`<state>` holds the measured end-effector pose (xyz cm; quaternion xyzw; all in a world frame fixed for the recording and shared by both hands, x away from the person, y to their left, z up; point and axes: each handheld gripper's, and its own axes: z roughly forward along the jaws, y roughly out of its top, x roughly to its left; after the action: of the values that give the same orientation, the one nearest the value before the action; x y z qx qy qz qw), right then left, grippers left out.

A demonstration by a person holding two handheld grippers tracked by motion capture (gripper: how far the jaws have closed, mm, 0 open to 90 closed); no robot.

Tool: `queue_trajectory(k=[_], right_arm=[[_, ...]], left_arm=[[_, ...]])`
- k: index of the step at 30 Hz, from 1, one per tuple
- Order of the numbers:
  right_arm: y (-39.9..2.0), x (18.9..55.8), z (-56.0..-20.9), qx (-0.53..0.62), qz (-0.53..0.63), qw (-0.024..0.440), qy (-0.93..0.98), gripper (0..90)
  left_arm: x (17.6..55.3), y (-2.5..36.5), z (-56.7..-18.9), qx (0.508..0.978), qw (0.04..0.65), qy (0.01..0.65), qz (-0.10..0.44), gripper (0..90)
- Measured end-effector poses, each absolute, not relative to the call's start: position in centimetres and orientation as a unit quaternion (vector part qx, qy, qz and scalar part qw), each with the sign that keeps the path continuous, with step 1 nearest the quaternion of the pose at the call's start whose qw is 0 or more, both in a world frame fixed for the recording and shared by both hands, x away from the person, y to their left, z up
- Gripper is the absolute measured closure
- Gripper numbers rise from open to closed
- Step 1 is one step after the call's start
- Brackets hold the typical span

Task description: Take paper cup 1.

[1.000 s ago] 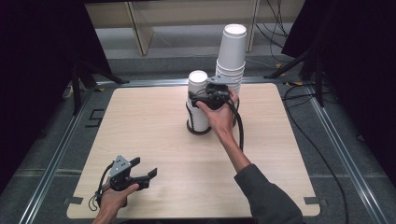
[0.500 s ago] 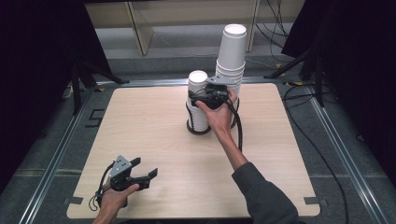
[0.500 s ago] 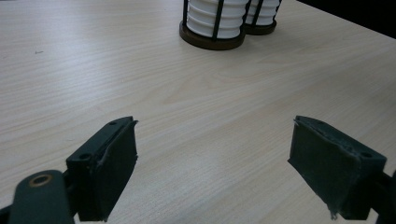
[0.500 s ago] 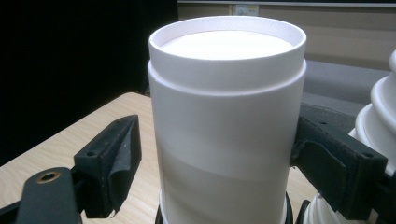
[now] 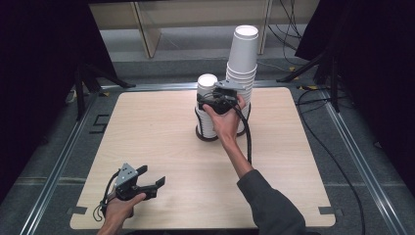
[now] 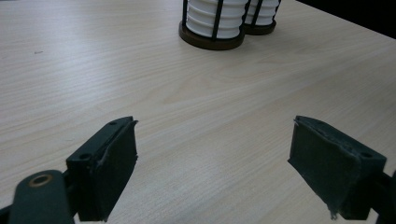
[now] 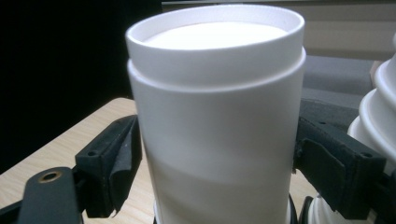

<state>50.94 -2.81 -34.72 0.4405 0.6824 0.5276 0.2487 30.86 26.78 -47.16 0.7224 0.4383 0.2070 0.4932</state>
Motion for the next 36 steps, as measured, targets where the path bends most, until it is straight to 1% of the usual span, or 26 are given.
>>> queue_trajectory(k=[2, 5, 11, 15, 18, 25, 31, 36], right_arm=[[-2.7, 50.9, -34.7, 0.446, 0.528, 0.249, 0.679, 17.5], [-2.7, 51.0, -34.7, 0.445, 0.530, 0.251, 0.676, 18.5], [-2.6, 50.9, -34.6, 0.449, 0.530, 0.252, 0.674, 19.7], [-2.5, 50.8, -34.6, 0.444, 0.523, 0.265, 0.677, 20.3], [-2.4, 50.8, -34.5, 0.446, 0.524, 0.259, 0.678, 20.1], [-1.9, 50.9, -34.8, 0.448, 0.519, 0.278, 0.673, 18.1], [-1.5, 51.1, -35.1, 0.458, 0.515, 0.277, 0.670, 17.1], [-1.6, 51.1, -35.0, 0.462, 0.516, 0.272, 0.668, 18.5]], left_arm=[[30.9, 26.8, -47.2, 0.721, 0.498, 0.435, 0.206, 14.3], [30.8, 26.8, -47.1, 0.724, 0.490, 0.439, 0.207, 14.3], [30.9, 26.8, -47.2, 0.721, 0.499, 0.435, 0.206, 14.3], [30.9, 26.8, -47.2, 0.721, 0.499, 0.435, 0.206, 14.3], [30.9, 26.8, -47.2, 0.721, 0.497, 0.436, 0.206, 14.3], [30.9, 26.8, -47.2, 0.724, 0.496, 0.434, 0.206, 14.3], [30.8, 26.8, -47.2, 0.722, 0.497, 0.435, 0.205, 14.3], [30.9, 26.8, -47.2, 0.721, 0.500, 0.434, 0.204, 14.3]])
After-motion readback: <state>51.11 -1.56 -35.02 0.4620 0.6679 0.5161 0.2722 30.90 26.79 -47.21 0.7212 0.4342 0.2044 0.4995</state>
